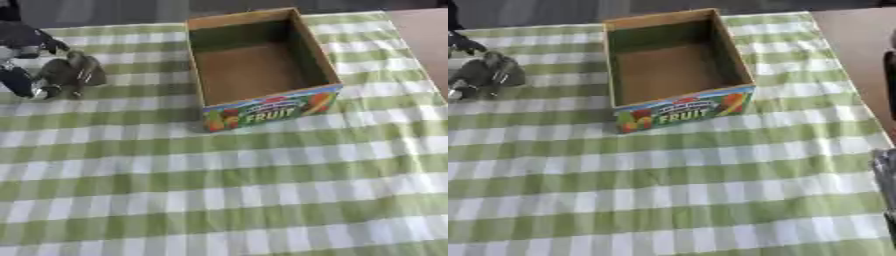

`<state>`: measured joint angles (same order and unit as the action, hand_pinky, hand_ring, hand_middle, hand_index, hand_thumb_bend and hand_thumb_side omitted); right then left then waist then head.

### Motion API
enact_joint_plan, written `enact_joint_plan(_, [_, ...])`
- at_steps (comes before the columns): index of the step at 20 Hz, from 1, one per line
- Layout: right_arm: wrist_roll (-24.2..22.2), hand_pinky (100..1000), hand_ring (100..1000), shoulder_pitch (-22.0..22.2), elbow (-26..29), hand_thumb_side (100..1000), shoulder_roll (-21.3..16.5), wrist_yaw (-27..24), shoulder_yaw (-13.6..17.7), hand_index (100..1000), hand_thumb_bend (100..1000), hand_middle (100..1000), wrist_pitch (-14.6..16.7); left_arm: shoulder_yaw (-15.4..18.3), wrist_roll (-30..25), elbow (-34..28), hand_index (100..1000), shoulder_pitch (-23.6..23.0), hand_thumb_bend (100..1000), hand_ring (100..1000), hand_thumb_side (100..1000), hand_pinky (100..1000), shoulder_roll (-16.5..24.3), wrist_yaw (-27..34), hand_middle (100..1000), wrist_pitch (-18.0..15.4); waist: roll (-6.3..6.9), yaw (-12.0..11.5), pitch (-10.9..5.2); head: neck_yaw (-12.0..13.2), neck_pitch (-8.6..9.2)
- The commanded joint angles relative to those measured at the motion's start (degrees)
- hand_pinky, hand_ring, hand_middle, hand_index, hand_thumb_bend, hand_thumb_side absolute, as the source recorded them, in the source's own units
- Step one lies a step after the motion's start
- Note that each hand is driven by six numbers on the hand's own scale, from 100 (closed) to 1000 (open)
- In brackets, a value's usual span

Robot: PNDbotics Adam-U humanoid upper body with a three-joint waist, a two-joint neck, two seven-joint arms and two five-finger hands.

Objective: Pick up objects on the table and place them in the box.

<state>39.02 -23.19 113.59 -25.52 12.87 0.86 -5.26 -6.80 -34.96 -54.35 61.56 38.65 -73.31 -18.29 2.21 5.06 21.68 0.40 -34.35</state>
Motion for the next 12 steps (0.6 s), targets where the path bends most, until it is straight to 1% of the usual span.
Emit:
enact_joint_plan(1, [0.1,819,616,-0.7,1.0,671,-0.9,-0.4,0.1,808,100,681,-0.1,0.9,-0.2,0.9,984,1.4,348,855,283,972,0.8,-1.5,809,0.7,-0.04,0.1,-0.97,0.4,0.86])
enact_joint_plan(7, [0.2,819,616,-0.6,1.0,670,-0.8,-0.5,0.1,808,100,680,-0.2,1.1,-0.5,2.0,957,1.3,336,845,281,956,0.4,-2.3,791,0.7,-0.02,0.3,-0.73,0.7,1.08])
enact_joint_plan(10, [0.2,819,615,-0.5,1.0,669,-0.7,-0.5,0.1,807,100,680,-0.3,1.3,0.6,2.0,935,1.3,316,837,272,937,0.2,-1.4,784,0.4,-0.05,0.4,-0.68,0.8,1.14])
enact_joint_plan(12, [0.2,819,615,-0.4,1.0,669,-0.6,-0.5,0.1,807,100,680,-0.4,1.4,1.7,2.1,928,1.2,311,832,285,920,0.1,-0.5,779,0.3,-0.06,0.5,-0.66,1.0,1.15])
